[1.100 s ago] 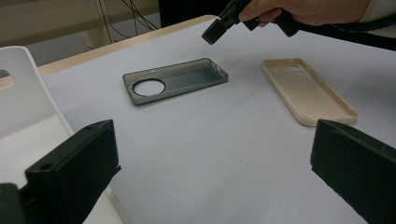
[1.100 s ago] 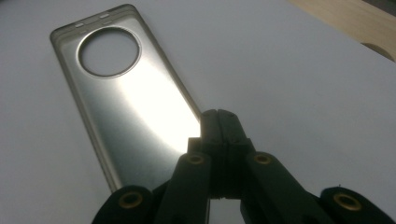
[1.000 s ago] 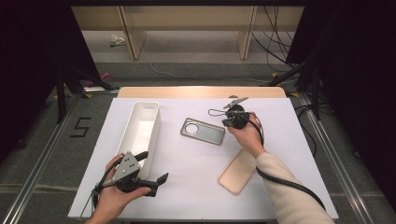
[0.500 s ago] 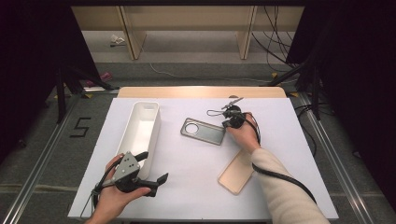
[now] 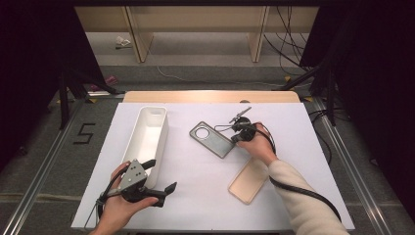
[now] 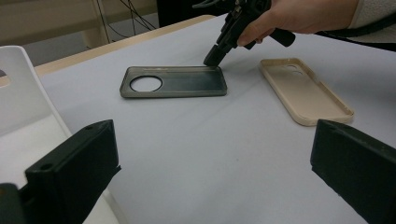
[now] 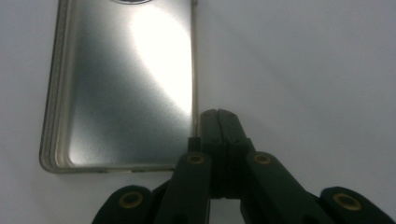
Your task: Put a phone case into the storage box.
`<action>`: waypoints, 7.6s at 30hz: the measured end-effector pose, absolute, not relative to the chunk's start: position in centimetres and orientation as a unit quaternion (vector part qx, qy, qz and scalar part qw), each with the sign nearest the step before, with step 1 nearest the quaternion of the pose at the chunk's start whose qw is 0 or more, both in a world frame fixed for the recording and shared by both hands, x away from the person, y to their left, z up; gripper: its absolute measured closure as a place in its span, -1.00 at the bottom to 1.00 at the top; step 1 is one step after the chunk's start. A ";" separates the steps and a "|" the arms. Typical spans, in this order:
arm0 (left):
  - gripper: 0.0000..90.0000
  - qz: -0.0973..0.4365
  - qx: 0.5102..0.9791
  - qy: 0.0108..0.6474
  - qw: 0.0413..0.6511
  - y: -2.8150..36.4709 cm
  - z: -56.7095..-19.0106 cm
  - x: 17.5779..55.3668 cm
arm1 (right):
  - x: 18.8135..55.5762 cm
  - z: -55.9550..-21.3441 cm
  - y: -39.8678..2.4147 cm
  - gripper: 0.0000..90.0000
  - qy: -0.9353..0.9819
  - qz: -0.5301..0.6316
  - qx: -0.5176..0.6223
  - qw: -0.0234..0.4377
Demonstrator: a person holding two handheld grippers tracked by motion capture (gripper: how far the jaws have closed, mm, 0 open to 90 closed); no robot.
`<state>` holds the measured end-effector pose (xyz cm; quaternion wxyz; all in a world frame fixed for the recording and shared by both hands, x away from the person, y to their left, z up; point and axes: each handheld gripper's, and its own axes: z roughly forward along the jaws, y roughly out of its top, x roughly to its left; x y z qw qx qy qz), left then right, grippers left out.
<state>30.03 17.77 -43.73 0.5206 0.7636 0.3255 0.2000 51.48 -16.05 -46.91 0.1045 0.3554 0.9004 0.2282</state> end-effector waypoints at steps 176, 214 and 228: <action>-0.98 0.193 0.771 0.317 0.517 17.4 -44.0 30.0 | 45.3 -44.6 -5.2 0.98 0.990 0.082 0.012 0.115; -0.97 0.195 0.773 0.321 0.511 17.5 -44.1 30.1 | 39.3 -40.7 -13.3 0.98 0.956 0.273 0.036 0.103; -0.91 0.195 0.763 0.335 0.517 17.0 -43.1 31.1 | 36.8 -40.2 -13.2 0.98 0.952 0.286 0.016 0.107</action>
